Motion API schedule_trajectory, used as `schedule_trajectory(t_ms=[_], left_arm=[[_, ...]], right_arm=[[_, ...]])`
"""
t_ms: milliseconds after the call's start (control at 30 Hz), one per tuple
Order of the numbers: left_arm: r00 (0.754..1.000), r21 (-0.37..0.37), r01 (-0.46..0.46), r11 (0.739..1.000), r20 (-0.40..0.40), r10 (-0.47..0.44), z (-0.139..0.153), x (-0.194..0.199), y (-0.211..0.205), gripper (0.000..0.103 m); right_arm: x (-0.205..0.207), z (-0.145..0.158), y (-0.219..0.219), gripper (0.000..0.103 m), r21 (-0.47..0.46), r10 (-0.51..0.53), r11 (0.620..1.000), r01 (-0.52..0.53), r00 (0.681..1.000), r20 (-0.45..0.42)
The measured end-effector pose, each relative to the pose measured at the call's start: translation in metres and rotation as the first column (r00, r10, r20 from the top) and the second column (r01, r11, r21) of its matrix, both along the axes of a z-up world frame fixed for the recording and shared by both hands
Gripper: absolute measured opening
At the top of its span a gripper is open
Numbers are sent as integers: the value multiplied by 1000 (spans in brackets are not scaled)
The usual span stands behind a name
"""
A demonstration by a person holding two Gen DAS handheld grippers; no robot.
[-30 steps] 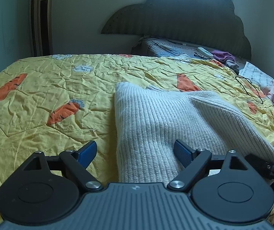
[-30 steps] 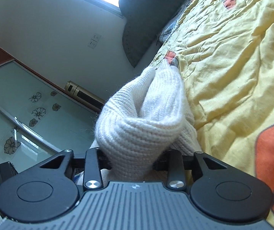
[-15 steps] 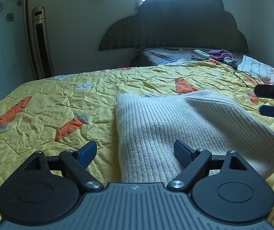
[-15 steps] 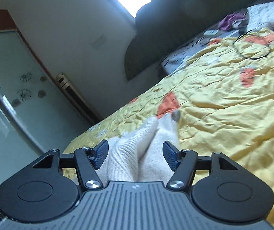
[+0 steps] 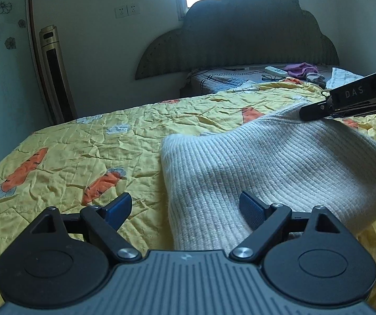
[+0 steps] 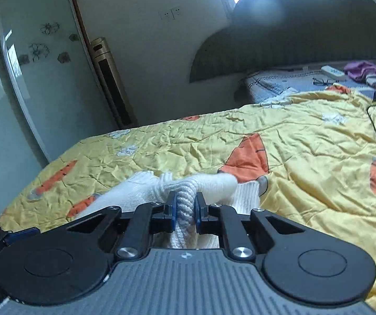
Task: Fold small clothes
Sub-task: 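Grasp the cardigan end with the right tool while the left tool grasps it too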
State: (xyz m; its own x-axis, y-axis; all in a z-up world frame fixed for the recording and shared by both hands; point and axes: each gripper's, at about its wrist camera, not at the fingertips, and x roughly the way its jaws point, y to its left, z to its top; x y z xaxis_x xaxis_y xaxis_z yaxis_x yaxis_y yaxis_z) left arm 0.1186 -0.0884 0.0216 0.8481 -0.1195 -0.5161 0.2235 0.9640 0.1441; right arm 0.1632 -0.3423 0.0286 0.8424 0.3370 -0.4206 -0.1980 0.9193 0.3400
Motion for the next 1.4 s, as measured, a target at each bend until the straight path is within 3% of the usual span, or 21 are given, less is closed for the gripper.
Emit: schedule_trajectory(t_ms=[100, 133, 233, 300, 367, 400, 467, 500, 567, 667, 767, 867, 900, 1000, 1100, 1200, 1300, 1400], left_arm=[[1000, -11, 6, 1000, -9, -6, -4, -1, 2, 90], [1000, -18, 7, 1000, -12, -8, -4, -1, 3, 90], [1000, -38, 14, 999, -23, -15, -2, 0, 9, 90], [999, -55, 22, 998, -28, -24, 1, 1, 12, 90], [999, -76, 31, 997, -26, -33, 3, 2, 17, 90], [999, -91, 32, 995, -27, -35, 4, 4, 20, 90], [998, -137, 43, 990, -39, -49, 7, 9, 27, 90], [997, -169, 52, 984, -53, -61, 8, 13, 33, 91], [992, -247, 61, 967, -91, -86, 9, 25, 45, 92], [979, -356, 55, 933, -163, -120, 4, 51, 63, 99], [947, -460, 48, 887, -262, -187, -7, 82, 76, 99], [895, -603, 17, 798, -347, -281, -25, 109, 87, 99], [876, -642, -4, 767, -372, -307, -32, 117, 88, 99], [833, -723, -49, 689, -410, -371, -50, 135, 91, 99], [814, -758, -72, 648, -420, -401, -64, 140, 90, 98], [826, -752, -38, 658, -394, -403, -66, 137, 84, 97], [851, -711, -2, 703, -370, -372, -61, 131, 81, 80], [884, -663, 65, 746, -308, -351, -51, 121, 75, 67]], right_arm=[[15, -19, 0, 21, -33, 25, 999, -29, 994, -107], [13, -24, -3, 31, -31, 7, 999, -11, 993, -118], [-5, -26, -17, 45, 53, -51, 997, 56, 995, -88], [-19, -20, -21, 45, 77, -77, 994, 81, 996, -54], [-28, -20, -22, 65, 98, -45, 994, 48, 998, -38], [-30, -22, -21, 71, 102, -17, 995, 21, 999, -41], [-30, -28, -13, 86, 34, 12, 999, -9, 997, -70], [-28, -31, -7, 88, -42, -12, 999, 8, 996, -88], [-23, -38, -1, 103, -140, -44, 990, 29, 993, -106], [-10, -46, -14, 100, -37, 23, 999, -28, 990, -141], [13, -62, -28, 99, 119, 97, 990, -74, 974, -205], [34, -83, -39, 100, 283, 187, 953, -112, 949, -254], [37, -88, -41, 101, 314, 210, 940, -131, 949, -234], [45, -90, -44, 101, 339, 232, 929, -149, 948, -218], [49, -88, -38, 99, 308, 259, 933, -187, 943, -210], [47, -88, -28, 96, 288, 301, 927, -242, 935, -185], [45, -89, -20, 92, 296, 310, 921, -254, 937, -162], [42, -86, -16, 72, 302, 281, 926, -225, 947, -157]])
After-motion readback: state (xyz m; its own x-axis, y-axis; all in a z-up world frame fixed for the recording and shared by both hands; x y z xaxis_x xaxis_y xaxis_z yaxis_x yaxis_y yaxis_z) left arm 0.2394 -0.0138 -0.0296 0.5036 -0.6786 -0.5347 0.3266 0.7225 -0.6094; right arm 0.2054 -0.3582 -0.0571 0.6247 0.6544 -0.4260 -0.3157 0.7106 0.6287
